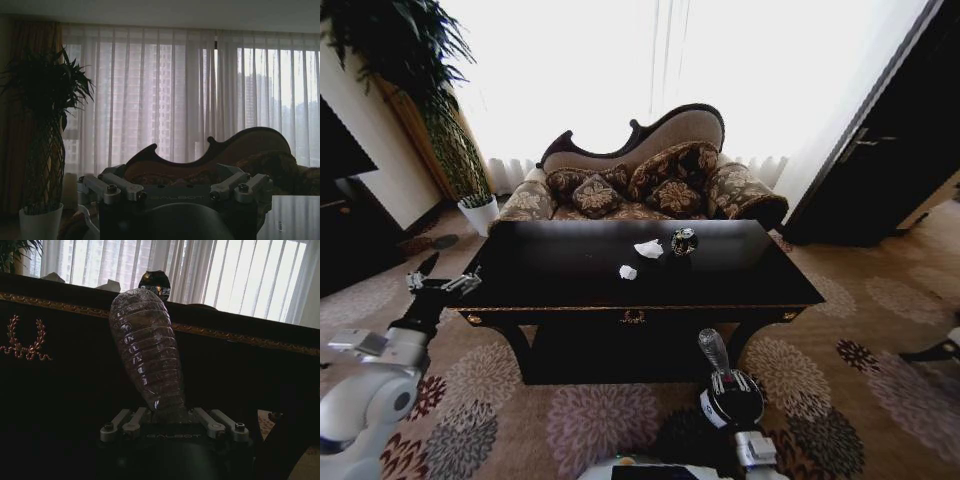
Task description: Move to the front of the table and place the trash on the table into the trash bin.
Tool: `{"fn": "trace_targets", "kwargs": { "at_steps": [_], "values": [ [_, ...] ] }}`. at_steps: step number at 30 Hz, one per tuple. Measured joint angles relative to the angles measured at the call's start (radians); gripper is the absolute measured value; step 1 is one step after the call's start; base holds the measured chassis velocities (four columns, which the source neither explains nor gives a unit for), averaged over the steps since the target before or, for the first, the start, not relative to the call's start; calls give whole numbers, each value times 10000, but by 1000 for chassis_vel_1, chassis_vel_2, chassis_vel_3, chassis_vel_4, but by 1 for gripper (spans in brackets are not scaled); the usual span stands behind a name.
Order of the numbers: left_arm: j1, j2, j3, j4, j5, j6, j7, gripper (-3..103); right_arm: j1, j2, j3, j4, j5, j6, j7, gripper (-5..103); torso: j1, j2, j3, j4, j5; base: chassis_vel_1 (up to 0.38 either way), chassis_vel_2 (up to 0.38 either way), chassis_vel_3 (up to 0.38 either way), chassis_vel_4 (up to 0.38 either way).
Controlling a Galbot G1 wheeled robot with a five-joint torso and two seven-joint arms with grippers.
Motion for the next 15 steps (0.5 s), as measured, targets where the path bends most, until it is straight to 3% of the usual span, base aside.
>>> {"fn": "trace_targets", "kwargs": {
  "at_steps": [15],
  "values": [
    [43, -231, -7, -10, -29, 284, -72, 100, 850, -334, -137, -1445, 413, -121, -101, 25, -1, 0, 0, 2, 1, 0, 0, 0, 0]
  ]
}}
